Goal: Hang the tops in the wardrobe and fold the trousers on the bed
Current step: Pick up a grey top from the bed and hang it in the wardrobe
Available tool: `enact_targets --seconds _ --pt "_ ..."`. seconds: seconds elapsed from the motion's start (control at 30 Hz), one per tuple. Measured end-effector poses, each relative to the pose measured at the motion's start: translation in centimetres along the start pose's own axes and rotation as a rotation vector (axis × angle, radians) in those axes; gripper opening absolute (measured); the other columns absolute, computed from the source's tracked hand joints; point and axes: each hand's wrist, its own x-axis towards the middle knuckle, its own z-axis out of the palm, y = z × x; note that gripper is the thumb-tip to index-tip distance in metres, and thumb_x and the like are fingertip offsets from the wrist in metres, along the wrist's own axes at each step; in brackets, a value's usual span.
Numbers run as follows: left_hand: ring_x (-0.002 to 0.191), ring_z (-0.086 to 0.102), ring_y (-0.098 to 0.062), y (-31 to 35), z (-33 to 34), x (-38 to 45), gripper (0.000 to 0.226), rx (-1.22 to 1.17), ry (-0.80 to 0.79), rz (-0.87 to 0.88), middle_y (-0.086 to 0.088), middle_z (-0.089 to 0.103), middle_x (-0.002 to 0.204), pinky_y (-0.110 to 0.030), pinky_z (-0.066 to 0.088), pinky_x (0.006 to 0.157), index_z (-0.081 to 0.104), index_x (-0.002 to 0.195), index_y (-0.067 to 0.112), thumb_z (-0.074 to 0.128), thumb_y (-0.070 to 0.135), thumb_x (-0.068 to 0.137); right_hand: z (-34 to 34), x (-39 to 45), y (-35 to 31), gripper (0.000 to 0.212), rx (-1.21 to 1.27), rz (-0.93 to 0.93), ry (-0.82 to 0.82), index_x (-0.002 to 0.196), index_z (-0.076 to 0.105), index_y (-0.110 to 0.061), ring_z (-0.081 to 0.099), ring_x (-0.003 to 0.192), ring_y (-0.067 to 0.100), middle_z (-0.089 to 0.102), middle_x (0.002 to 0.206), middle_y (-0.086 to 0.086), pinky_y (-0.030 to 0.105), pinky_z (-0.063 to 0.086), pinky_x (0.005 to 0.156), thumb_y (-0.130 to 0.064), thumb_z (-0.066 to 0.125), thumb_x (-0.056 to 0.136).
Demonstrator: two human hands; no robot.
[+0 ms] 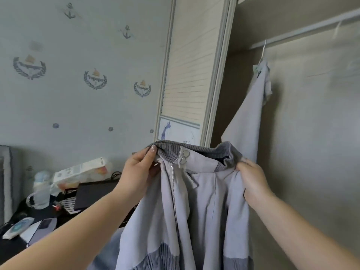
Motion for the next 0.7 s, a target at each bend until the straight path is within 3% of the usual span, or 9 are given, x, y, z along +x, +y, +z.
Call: enact_targets --seconds 0.1,0.17,0.23,0.3,0.4,0.57,0.7 --pt "0.086 0.07 -0.016 -1.8 1.7 4.1 0.026 -0.053 -0.075 -0.033 -0.006 0.073 0.086 -0.025 0.056 0.076 0.076 0.084 0.015 0.055 0.029 0.084 -1.3 2.9 -0.3 0.018 -0.054 0.003 0.046 0.069 0.044 -0.013 0.036 0.074 0.019 0.037 0.074 0.006 0.03 0.023 0.062 0.0 0.044 0.082" --pt "0.093 0.069 -0.021 -2.9 2.6 7.4 0.031 -0.099 -0.126 -0.054 -0.014 0.072 0.099 -0.027 0.056 0.079 0.073 0.098 0.008 0.055 0.03 0.084 -2.0 4.8 -0.6 0.013 -0.104 -0.014 0.089 0.075 0.051 -0.013 0.042 0.075 0.018 0.043 0.076 0.007 0.031 0.026 0.068 -0.003 0.046 0.082" --pt "0.092 0.069 -0.022 -4.0 3.5 10.4 0.034 -0.13 -0.176 -0.076 -0.016 0.071 0.101 -0.027 0.056 0.077 0.071 0.102 0.004 0.053 0.03 0.088 -2.4 6.3 -1.0 0.021 -0.149 -0.042 0.142 0.068 0.059 -0.016 0.05 0.071 0.016 0.053 0.07 0.005 0.029 0.031 0.068 -0.004 0.048 0.082" --pt "0.079 0.07 -0.016 -5.0 4.5 12.6 0.032 -0.176 -0.202 -0.092 -0.011 0.073 0.088 -0.023 0.055 0.069 0.076 0.09 0.009 0.049 0.027 0.094 -2.5 7.2 -1.2 0.037 -0.161 -0.056 0.153 0.055 0.064 -0.022 0.056 0.063 0.012 0.061 0.062 -0.003 0.024 0.035 0.06 -0.005 0.048 0.083" --pt "0.065 0.069 -0.011 -7.0 6.5 15.1 0.041 -0.252 -0.215 -0.127 -0.004 0.073 0.074 -0.02 0.054 0.06 0.076 0.077 0.012 0.044 0.024 0.1 -3.1 8.3 -1.2 0.04 -0.243 -0.062 0.15 0.056 0.068 -0.027 0.057 0.065 0.009 0.065 0.064 -0.008 0.024 0.037 0.061 -0.008 0.049 0.086" --pt "0.076 0.071 -0.019 -10.5 11.7 18.8 0.032 -0.327 -0.195 -0.2 -0.011 0.074 0.084 -0.026 0.057 0.065 0.068 0.093 0.001 0.048 0.026 0.099 -5.6 11.0 -1.3 0.031 -0.367 -0.109 0.212 0.071 0.072 -0.027 0.062 0.079 0.009 0.072 0.079 -0.009 0.03 0.045 0.072 -0.01 0.052 0.086" --pt "0.074 0.071 -0.017 -13.3 16.4 21.0 0.033 -0.362 -0.21 -0.223 -0.008 0.073 0.079 -0.025 0.056 0.062 0.067 0.089 0.003 0.047 0.026 0.1 -7.4 14.3 -0.8 0.031 -0.421 -0.099 0.256 0.092 0.073 -0.023 0.065 0.091 0.013 0.073 0.094 -0.005 0.032 0.05 0.081 -0.004 0.05 0.083"
